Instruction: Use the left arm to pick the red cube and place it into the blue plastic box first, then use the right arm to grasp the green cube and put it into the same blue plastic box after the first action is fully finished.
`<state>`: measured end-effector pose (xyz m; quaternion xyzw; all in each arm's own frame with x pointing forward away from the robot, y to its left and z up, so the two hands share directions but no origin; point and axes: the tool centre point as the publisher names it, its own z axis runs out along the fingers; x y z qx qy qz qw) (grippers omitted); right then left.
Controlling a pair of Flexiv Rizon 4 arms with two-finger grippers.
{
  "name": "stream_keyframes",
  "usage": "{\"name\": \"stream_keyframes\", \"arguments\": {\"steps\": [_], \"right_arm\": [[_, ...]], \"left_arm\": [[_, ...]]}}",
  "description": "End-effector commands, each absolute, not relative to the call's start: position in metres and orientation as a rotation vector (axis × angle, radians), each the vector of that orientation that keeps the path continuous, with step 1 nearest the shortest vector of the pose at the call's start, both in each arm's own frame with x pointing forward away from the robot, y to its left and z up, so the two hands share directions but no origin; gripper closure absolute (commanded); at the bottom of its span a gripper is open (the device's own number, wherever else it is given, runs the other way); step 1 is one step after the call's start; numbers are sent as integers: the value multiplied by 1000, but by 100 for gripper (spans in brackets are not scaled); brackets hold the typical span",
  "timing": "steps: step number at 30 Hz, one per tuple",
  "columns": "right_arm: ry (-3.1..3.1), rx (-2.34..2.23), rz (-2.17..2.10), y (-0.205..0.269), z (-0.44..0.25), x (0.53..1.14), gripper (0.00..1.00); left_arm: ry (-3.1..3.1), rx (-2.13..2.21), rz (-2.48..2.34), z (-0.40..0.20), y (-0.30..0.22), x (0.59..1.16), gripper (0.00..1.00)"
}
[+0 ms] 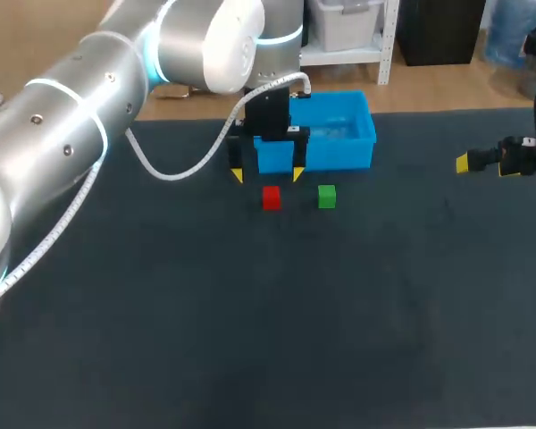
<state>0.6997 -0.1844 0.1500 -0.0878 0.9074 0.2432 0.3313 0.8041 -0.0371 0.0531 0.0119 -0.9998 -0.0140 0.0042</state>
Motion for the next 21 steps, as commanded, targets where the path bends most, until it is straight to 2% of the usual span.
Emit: {"name": "stream_keyframes", "arguments": {"steps": [1, 21], "right_arm": [[2372, -231, 636, -184, 150, 700, 0], [2372, -231, 636, -184, 150, 700, 0]], "left_arm": [[-3120, 51, -48, 48, -39, 810, 0], [-3088, 119, -53, 19, -37, 810, 0]]}}
